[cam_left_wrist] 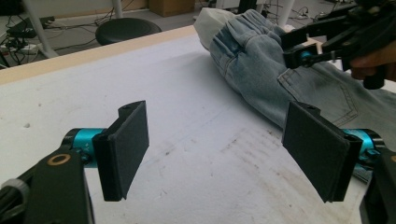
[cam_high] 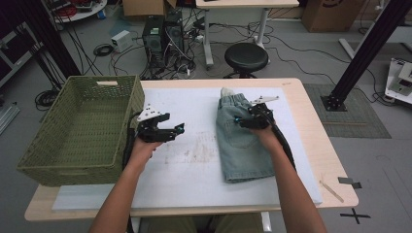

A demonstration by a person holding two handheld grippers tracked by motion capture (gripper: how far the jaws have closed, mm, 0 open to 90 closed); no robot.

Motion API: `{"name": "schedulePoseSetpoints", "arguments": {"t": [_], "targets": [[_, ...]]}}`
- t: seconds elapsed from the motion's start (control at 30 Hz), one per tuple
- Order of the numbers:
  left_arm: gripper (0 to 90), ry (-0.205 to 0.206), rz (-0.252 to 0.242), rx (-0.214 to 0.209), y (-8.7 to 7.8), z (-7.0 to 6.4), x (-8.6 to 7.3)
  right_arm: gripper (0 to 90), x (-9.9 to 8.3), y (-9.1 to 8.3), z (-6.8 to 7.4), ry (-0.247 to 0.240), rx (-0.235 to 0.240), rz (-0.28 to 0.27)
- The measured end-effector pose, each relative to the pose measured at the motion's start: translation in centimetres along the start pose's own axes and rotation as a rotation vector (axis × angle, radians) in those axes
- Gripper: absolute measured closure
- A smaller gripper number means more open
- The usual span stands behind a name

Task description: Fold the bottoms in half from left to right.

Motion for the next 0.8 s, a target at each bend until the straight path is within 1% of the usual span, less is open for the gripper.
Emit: {"name": "schedulePoseSetpoints", "arguments": {"t": [0.03, 0.1, 0.13, 0.2, 0.23, 0.3, 0.4, 0.47, 0.53, 0.63, 0.67, 0.73, 0.8], "targets": [[23.1, 0.003, 0.004, -0.002, 0.1, 0.0, 0.0, 24.8, 0.0, 0.5, 0.0, -0.001, -0.002, 0.021], [23.1, 0.004, 0.009, -0.008, 0.3, -0.1, -0.1, 24.8, -0.2, 1.2, -0.1, -0.017, -0.015, 0.045], [23.1, 0.008, 0.013, -0.009, 0.4, -0.2, -0.1, 24.9, -0.4, 1.6, -0.2, -0.019, -0.026, 0.065], [23.1, 0.008, 0.016, -0.012, 0.6, -0.2, -0.2, 26.2, -0.8, 2.1, -0.3, -0.044, -0.056, 0.097], [23.1, 0.010, 0.019, -0.012, 0.7, -0.2, -0.2, 27.6, -0.9, 2.2, -0.4, -0.038, -0.058, 0.106], [23.1, 0.008, 0.022, -0.014, 0.8, -0.3, -0.2, 28.6, -1.0, 2.3, -0.5, -0.051, -0.065, 0.116], [23.1, 0.007, 0.020, -0.019, 1.0, -0.4, -0.2, 28.5, -1.0, 2.1, -0.6, -0.051, -0.053, 0.108], [23.1, 0.007, 0.017, -0.023, 1.1, -0.5, -0.2, 27.9, -0.8, 1.3, -0.6, -0.064, -0.046, 0.100], [23.0, -0.001, 0.013, -0.024, 1.1, -0.5, -0.2, 27.2, -0.8, 0.1, -0.7, -0.032, -0.009, 0.054], [23.1, -0.011, -0.001, -0.031, 1.2, -0.7, -0.1, 26.8, -1.1, -2.0, -1.1, -0.021, 0.004, 0.004], [23.0, -0.013, -0.004, -0.030, 1.2, -0.8, -0.1, 26.8, -1.3, -2.7, -1.2, -0.019, 0.003, -0.007], [23.0, 0.000, -0.021, -0.017, 1.2, -1.1, 0.0, 26.5, -1.8, -4.0, -1.5, -0.035, -0.013, -0.012], [23.0, -0.010, -0.036, -0.018, 1.2, -1.2, 0.0, 26.0, -2.3, -5.1, -1.6, -0.050, -0.033, -0.019]]}}
Point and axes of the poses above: each handheld gripper's, and its own axes: y roughly forward along the jaws, x roughly out of its top, z roughly to its left, the point moved 1 cm from there along y, roughly forward along the jaws, and after that the axes turned 2 degrees about -x, right-handed, at the moved point
